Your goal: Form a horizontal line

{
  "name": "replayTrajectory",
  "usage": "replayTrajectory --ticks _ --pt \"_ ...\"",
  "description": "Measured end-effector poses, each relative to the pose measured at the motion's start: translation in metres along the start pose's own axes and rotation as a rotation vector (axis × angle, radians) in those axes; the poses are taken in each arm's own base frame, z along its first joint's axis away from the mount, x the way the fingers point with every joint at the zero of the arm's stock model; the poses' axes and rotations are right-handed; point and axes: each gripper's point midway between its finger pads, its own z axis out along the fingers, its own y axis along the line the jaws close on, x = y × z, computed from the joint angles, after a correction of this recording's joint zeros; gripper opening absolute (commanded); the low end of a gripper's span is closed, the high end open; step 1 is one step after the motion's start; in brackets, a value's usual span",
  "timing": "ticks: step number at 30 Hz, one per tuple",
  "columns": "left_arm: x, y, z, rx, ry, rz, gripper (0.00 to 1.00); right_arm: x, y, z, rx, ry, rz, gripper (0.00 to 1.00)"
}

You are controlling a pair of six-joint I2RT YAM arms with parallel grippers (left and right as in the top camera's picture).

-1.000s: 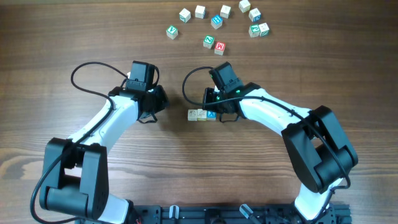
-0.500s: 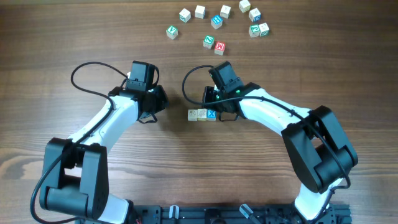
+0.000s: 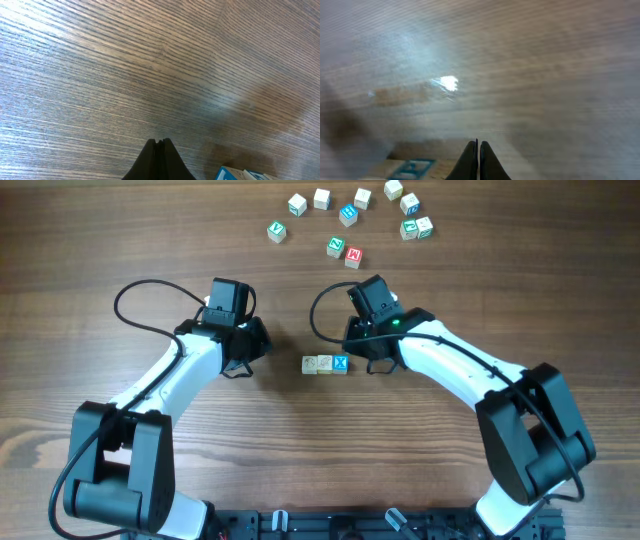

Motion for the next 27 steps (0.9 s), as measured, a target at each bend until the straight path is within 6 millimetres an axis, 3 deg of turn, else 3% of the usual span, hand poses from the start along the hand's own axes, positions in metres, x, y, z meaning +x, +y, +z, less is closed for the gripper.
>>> replayTrajectory --ticks 3,13,27 --pt "0.0 0.0 0.0 0.0 0.0 0.0 0.04 0.008 -0.006 0.0 0.026 0.032 0.022 0.05" --pt "0.0 0.0 0.0 0.0 0.0 0.0 0.04 0.027 0.002 -0.002 -0.034 0.133 0.026 0.04" --pt "0.0 0.0 0.0 0.0 0.0 0.0 0.04 0.035 0.009 -0.003 -0.072 0.18 0.029 0.04"
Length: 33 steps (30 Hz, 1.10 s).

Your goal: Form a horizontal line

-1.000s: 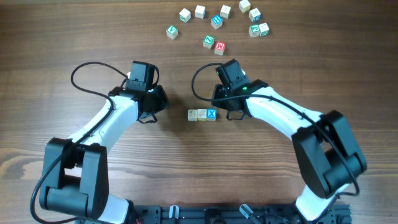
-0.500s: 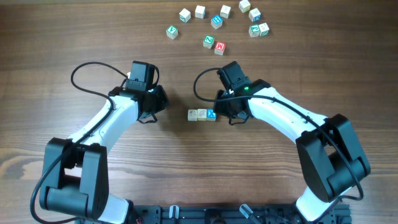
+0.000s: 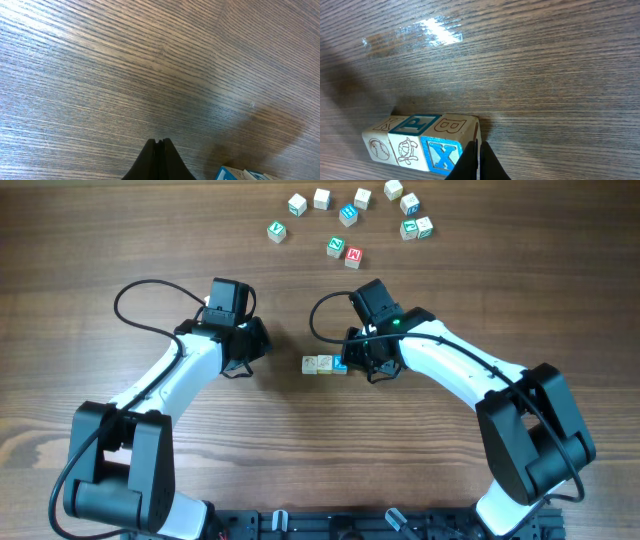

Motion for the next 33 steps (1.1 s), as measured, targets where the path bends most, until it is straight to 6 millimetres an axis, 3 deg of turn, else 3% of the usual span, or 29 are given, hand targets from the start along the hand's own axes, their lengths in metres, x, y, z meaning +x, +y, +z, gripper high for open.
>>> replayTrajectory --ticks 24,33 --pt "-0.0001 -0.0001 -0.0001 0.0 0.0 0.0 0.05 -0.0035 0.0056 -0.0001 -0.024 -0.012 -0.013 0.05" --pt "-0.0001 -0.0001 -0.0001 0.0 0.0 0.0 0.04 -0.004 -0.0012 0.0 0.01 -0.02 -0.01 0.04"
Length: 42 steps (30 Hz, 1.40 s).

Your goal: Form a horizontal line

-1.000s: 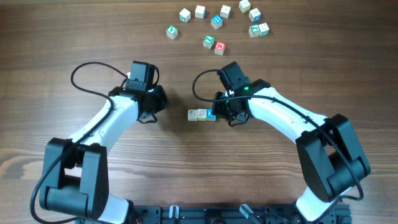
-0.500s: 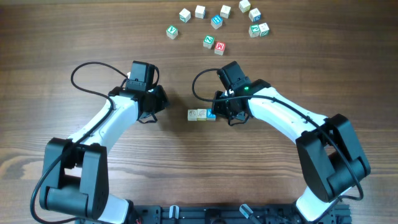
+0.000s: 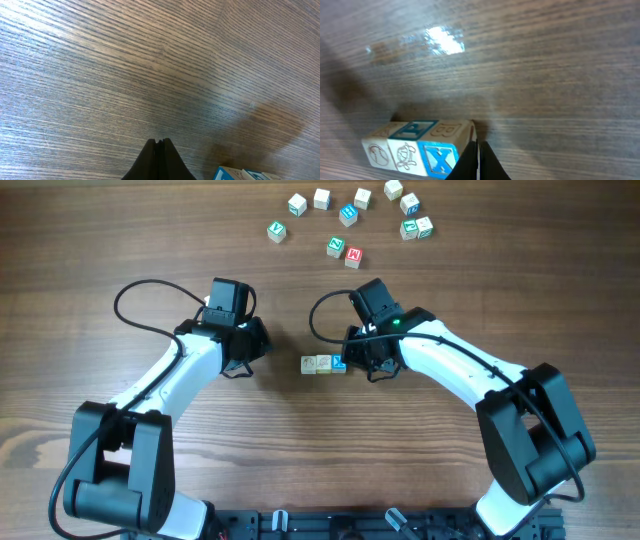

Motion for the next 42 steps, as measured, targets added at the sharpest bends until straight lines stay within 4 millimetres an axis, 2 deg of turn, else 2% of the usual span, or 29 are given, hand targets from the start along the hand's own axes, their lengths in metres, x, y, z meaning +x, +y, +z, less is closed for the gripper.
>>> replayTrajectory --ticks 9,17,25,28,31,33,35,38,39,41,42 --pt "0.0 0.0 0.0 0.0 0.0 0.0 0.04 0.012 0.008 -0.001 -0.049 0.063 0.004 0.05" --pt "0.0 0.0 0.0 0.0 0.0 0.0 0.04 0.014 0.01 -0.001 -0.062 0.076 0.004 0.05" --pt "0.0 0.0 0.0 0.0 0.0 0.0 0.04 0.004 0.001 -0.001 -0.006 0.021 0.003 0.04" --pt "0.0 0.0 0.0 0.0 0.0 0.0 0.04 0.0 0.001 -0.008 -0.004 -0.008 -0.011 0.04" --pt "0.001 0.0 0.0 -0.002 0.002 0.0 0.04 -0.008 0.005 -0.033 -0.015 -0.07 -0.032 0.04" --pt "0.002 0.001 -0.004 -0.004 0.005 0.0 0.04 -0.018 0.005 -0.062 -0.034 -0.138 -0.042 0.04" --pt "-0.001 -0.003 -0.016 0.014 -0.02 0.003 0.04 -0.028 0.002 -0.092 -0.052 -0.211 -0.04 0.04" --pt "-0.017 -0.017 -0.057 0.086 -0.131 0.015 0.04 -0.037 -0.004 -0.131 -0.06 -0.31 -0.036 0.05" --pt "-0.023 -0.022 -0.08 0.115 -0.188 0.019 0.04 -0.037 -0.005 -0.144 -0.064 -0.338 -0.039 0.04" --pt "-0.027 -0.024 -0.115 0.144 -0.269 0.023 0.04 -0.038 -0.009 -0.161 -0.054 -0.388 -0.045 0.04" --pt "-0.025 -0.021 -0.131 0.142 -0.299 0.023 0.04 -0.035 -0.011 -0.177 -0.059 -0.423 -0.051 0.04"
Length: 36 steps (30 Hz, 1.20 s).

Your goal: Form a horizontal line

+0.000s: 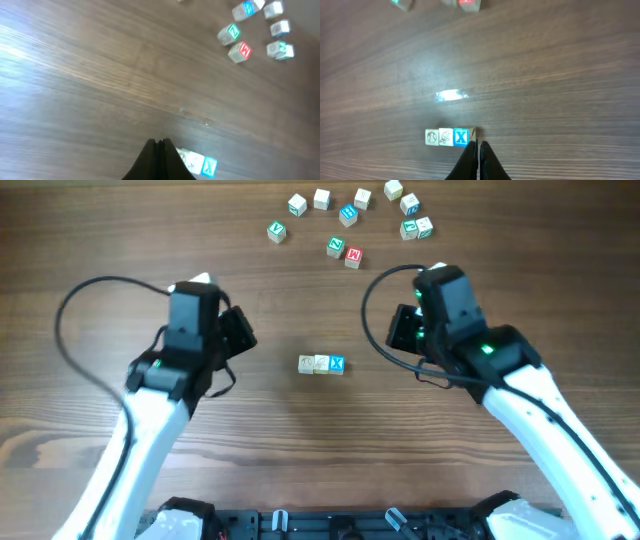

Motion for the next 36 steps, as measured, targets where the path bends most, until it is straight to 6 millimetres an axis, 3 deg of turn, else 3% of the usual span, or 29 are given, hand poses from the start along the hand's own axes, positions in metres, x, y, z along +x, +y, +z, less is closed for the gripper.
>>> replayTrajectory --ticks 3,10,13,16,20,23,26,28,31,32,35,36 --pt "-0.006 0.001 -0.035 0.011 -0.071 0.023 0.04 -0.011 -0.004 -0.025 0.009 -0.083 -0.007 0.06" --pt "-0.036 0.005 -0.141 0.08 -0.417 0.017 0.04 -0.046 -0.019 -0.109 0.017 -0.387 0.013 0.28" --pt "-0.04 0.014 -0.165 0.061 -0.504 0.024 0.04 -0.054 -0.035 -0.14 0.06 -0.497 0.038 0.4" --pt "-0.045 0.016 -0.168 0.041 -0.53 0.039 0.04 -0.061 -0.053 -0.17 0.115 -0.611 0.077 0.61" --pt "-0.084 -0.008 -0.167 0.083 -0.654 0.066 0.04 -0.062 -0.06 -0.174 0.148 -0.632 0.086 0.74" --pt "-0.095 -0.008 -0.145 0.039 -0.64 0.102 0.04 -0.063 -0.063 -0.176 0.169 -0.642 0.088 0.82" --pt "-0.115 0.018 -0.12 -0.064 -0.63 0.081 0.04 -0.067 -0.073 -0.182 0.224 -0.682 0.105 0.86" --pt "-0.123 0.036 -0.117 -0.105 -0.63 0.051 0.04 -0.069 -0.077 -0.185 0.245 -0.701 0.113 0.88" --pt "-0.131 0.074 -0.121 -0.148 -0.622 -0.035 0.06 -0.077 -0.079 -0.197 0.257 -0.768 0.14 0.98" --pt "-0.131 0.081 -0.123 -0.154 -0.621 -0.054 0.1 -0.081 -0.077 -0.204 0.24 -0.8 0.158 1.0" --pt "-0.127 0.097 -0.13 -0.163 -0.604 -0.103 0.48 -0.086 -0.077 -0.226 0.192 -0.879 0.197 0.99" --pt "-0.124 0.098 -0.13 -0.158 -0.596 -0.114 0.55 -0.086 -0.078 -0.233 0.182 -0.896 0.206 1.0"
